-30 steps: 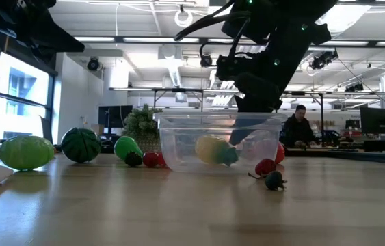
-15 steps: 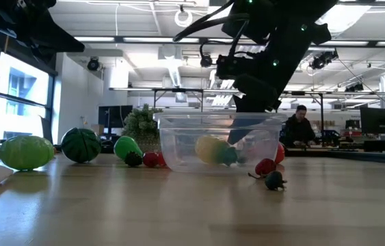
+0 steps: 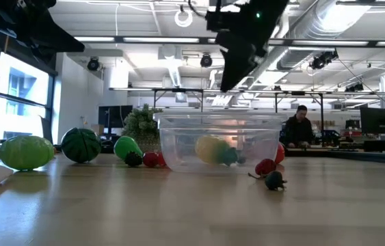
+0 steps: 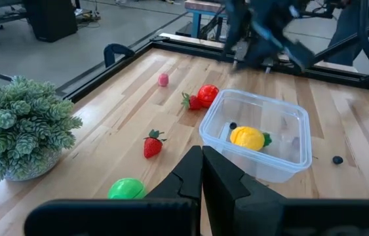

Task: Pick and placing Produce into tupperware
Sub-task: Put the pink peach into the transparent bin

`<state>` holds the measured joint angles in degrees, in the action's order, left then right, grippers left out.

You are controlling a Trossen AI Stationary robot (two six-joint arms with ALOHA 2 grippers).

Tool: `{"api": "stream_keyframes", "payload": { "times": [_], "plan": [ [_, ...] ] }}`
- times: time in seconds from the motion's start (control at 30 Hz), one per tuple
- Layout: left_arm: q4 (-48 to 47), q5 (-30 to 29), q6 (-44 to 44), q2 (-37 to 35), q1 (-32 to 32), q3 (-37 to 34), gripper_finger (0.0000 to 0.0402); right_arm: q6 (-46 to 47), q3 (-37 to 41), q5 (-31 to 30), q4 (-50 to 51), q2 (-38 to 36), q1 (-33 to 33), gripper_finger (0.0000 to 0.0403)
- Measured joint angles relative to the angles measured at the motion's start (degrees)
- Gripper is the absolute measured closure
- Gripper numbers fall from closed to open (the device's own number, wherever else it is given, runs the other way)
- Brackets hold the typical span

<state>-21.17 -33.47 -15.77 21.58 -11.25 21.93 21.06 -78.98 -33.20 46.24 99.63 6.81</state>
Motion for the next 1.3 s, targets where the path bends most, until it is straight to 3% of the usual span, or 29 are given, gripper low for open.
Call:
{"api": "stream_keyframes", "payload": {
  "times": [0.13, 0.23, 0.33, 0.47, 0.63, 0.83, 0.97, 1.3],
  "plan": [
    [0.0, -0.01, 0.0, 0.02, -0.01, 0.0, 0.0401, 8.21, -6.9, -10.51, 15.47, 0.0, -1.25, 0.0269],
    [0.0, -0.02, 0.0, 0.02, -0.02, 0.0, 0.0401, 17.07, -10.42, -14.78, 26.48, -0.02, -3.53, 0.0269],
    [0.0, -0.01, 0.0, 0.01, -0.02, 0.0, 0.0401, 25.79, -12.02, -16.54, 35.01, -0.08, -7.28, 0.0269],
    [0.0, -0.01, 0.0, 0.02, -0.01, 0.0, 0.0401, 31.56, -10.92, -13.72, 40.18, -0.11, -14.7, 0.0269],
    [0.0, -0.01, 0.0, 0.02, 0.01, 0.0, 0.0401, 27.18, -5.34, -6.66, 35.44, -0.07, -24.7, 0.0269],
    [0.0, -0.01, 0.0, 0.0, 0.01, 0.0, 0.0401, 12.51, 3.09, 2.77, 15.3, -0.06, -31.87, 0.0269],
    [0.0, 0.0, 0.0, 0.01, -0.02, 0.0, 0.0401, 8.34, 8.54, 10.23, 4.69, -0.02, -35.71, 0.0269],
    [0.0, -0.01, 0.0, 0.02, 0.01, 0.0, 0.0401, 8.23, 15.41, 14.91, 0.22, -0.35, -41.29, 0.0269]
  ]
}}
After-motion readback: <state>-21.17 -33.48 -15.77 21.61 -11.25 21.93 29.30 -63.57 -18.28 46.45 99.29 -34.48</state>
